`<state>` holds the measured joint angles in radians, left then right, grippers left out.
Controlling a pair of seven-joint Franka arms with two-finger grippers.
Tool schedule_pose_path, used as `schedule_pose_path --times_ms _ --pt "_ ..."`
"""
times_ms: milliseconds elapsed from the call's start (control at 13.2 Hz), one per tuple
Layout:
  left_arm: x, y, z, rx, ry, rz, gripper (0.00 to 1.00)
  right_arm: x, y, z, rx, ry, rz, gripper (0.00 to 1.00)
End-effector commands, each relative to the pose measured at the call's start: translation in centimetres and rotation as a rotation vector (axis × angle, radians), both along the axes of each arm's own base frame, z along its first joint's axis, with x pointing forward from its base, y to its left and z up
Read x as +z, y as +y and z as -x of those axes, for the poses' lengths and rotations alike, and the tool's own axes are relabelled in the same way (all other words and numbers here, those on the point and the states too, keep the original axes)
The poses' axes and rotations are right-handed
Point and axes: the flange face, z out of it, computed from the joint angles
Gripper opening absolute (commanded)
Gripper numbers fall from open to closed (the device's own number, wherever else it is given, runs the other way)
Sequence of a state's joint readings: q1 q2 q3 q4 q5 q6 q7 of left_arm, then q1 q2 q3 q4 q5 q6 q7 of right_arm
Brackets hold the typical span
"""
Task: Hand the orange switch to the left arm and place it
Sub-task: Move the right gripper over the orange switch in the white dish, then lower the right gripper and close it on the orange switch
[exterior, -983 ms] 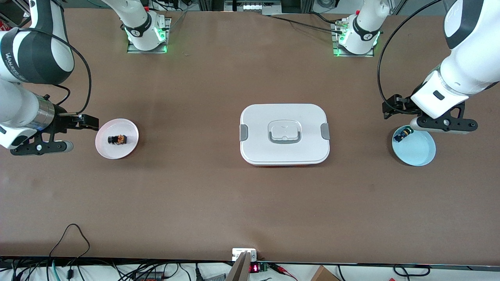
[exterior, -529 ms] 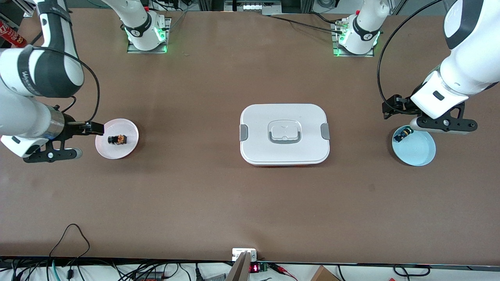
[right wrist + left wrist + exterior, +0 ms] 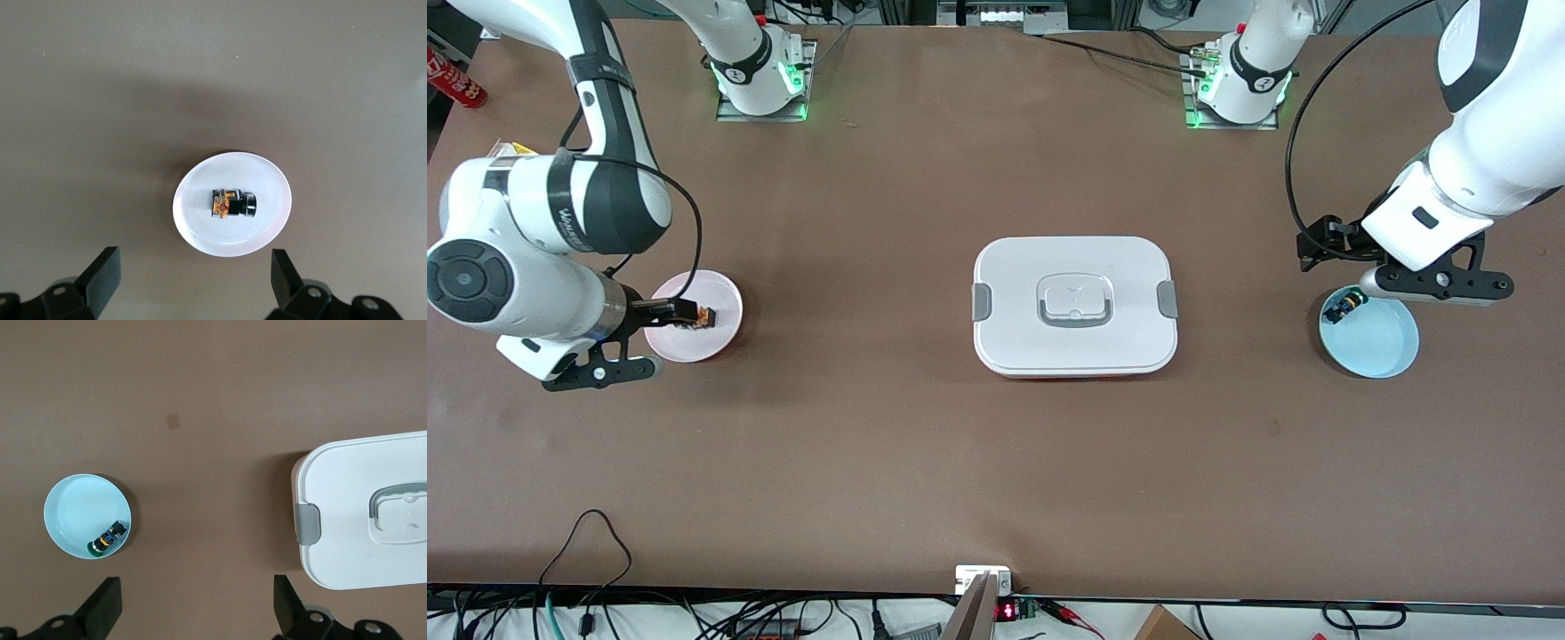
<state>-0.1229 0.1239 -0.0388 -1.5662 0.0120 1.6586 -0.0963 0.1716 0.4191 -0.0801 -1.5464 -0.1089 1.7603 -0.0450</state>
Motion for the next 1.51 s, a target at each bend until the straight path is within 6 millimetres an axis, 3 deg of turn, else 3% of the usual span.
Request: schedule_pose_path --times_ms 0,151,227,378,756,1436 --pt "0.6 0.0 -0.3 -0.005 0.008 0.029 1.0 -3.7 -3.5 1.7 -0.026 -0.038 -0.006 1.0" --pt "0.6 0.0 -0.3 -0.005 0.008 0.029 1.0 -7.1 -4.7 3.2 -0.028 -0.062 -0.015 1.0" --pt "0.6 0.1 -0.3 -0.004 0.008 0.029 1.0 -8.7 -6.3 3.8 -0.048 -0.08 -0.02 1.0" --pt "0.5 0.1 -0.4 -0.003 0.01 0.029 1.0 -10.7 -7.9 4.6 -0.055 -0.118 -0.028 1.0" --pt "0.6 -0.3 -0.3 -0.01 0.008 0.029 1.0 -15.4 -7.7 7.6 -0.057 -0.107 -0.039 1.0" --pt "0.5 -0.1 -0.3 -0.007 0.01 0.029 1.0 -19.3 -9.7 9.3 -0.091 -0.106 -0.044 1.0"
